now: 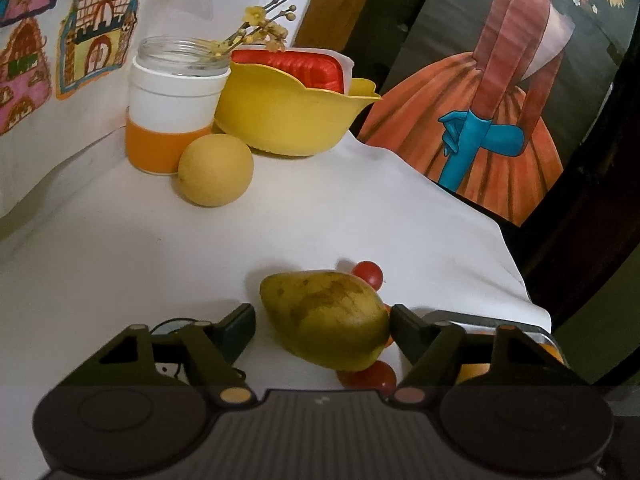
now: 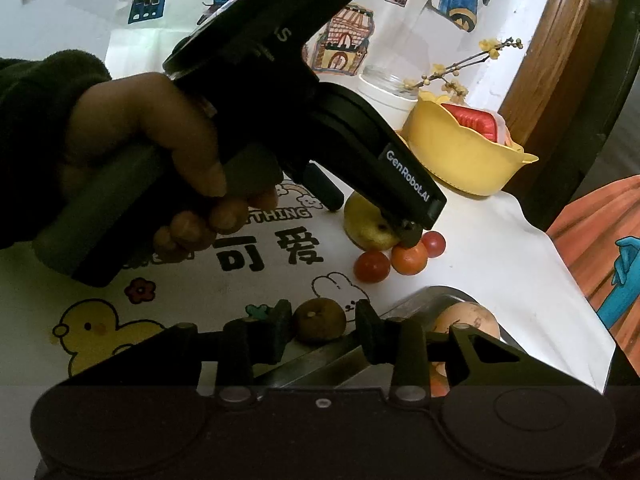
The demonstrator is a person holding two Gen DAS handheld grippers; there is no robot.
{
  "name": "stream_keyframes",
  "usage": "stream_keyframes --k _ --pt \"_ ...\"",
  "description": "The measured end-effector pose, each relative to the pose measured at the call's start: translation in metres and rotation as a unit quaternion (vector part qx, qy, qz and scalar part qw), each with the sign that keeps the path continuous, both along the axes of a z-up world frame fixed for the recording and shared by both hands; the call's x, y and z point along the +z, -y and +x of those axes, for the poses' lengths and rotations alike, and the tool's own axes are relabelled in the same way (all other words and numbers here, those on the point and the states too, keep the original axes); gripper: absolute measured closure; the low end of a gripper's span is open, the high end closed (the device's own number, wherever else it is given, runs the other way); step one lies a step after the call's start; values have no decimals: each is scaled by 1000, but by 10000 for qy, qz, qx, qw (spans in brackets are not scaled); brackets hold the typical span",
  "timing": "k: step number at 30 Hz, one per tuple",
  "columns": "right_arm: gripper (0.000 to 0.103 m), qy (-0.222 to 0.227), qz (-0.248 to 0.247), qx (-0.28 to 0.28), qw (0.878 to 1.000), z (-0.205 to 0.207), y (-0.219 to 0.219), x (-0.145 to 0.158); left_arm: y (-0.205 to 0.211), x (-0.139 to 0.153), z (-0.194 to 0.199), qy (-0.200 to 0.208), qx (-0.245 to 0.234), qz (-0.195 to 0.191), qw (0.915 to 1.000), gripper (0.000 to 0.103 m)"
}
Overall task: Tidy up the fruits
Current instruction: 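Grasp the yellow-green pear with the left tool while the right tool grasps another brown kiwi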
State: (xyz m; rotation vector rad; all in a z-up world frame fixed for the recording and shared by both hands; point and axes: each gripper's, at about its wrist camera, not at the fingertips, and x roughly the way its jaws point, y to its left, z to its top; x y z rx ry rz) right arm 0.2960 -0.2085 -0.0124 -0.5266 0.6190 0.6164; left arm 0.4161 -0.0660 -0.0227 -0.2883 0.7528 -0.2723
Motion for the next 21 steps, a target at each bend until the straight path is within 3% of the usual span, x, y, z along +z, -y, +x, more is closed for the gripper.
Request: stream_keyframes --k 2,21 --pt "71 46 -48 30 10000 -1 -2 -1 1 0 0 -12 -49 -26 10000 34" --pt "72 91 35 11 10000 -16 -6 3 -13 4 -31 16 71 26 10000 40"
